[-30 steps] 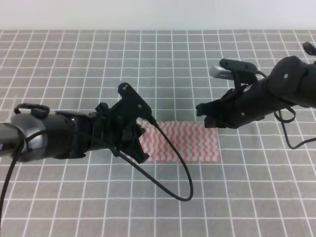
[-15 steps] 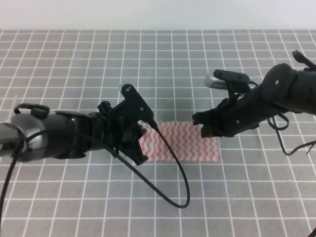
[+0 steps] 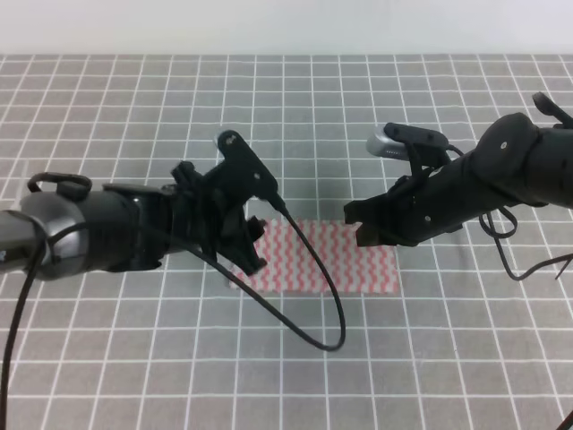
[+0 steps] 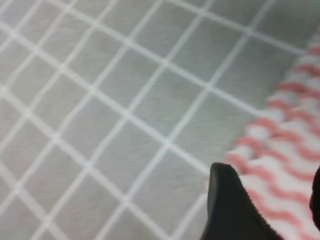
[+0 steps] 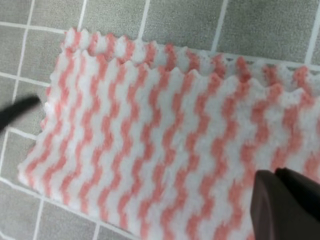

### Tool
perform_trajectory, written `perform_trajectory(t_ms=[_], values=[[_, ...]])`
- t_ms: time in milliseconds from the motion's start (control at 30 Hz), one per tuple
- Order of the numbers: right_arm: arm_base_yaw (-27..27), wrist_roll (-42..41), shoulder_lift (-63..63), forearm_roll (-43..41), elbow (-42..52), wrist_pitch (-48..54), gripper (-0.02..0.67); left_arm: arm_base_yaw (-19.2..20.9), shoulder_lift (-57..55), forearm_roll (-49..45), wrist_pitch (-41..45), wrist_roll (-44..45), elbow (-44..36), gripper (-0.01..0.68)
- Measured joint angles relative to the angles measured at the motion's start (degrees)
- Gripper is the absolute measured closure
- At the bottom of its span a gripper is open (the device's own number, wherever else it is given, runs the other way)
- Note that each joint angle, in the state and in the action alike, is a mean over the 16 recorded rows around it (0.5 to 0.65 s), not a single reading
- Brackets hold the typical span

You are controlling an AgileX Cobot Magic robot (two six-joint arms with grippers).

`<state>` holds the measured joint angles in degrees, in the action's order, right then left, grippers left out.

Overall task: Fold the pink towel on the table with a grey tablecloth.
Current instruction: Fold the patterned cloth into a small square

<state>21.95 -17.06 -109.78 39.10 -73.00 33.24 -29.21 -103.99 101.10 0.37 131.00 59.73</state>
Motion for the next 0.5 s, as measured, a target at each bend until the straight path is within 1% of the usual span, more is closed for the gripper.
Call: perform_trajectory(t_ms=[67, 133, 333, 500], values=[[-0.1, -0.4, 0.0, 0.0, 0.0, -0.1, 0.665, 0.0, 0.4, 0.1, -1.5, -1.6, 0.6, 0.364], [-0.2, -0.7, 0.0, 0.0, -0.1, -0.2, 0.666, 0.0, 1.0, 0.0, -2.9, -3.3, 1.2, 0.381], [-0.5, -1.8, 0.0, 0.1, -0.8, 0.4, 0.666, 0.0, 2.8, 0.0, -4.7, -11.5, 2.5, 0.495], [-0.8, -2.5, 0.0, 0.2, -2.4, 3.1, 0.665, 0.0, 4.1, 0.0, -0.7, -19.2, 2.7, 0.595]])
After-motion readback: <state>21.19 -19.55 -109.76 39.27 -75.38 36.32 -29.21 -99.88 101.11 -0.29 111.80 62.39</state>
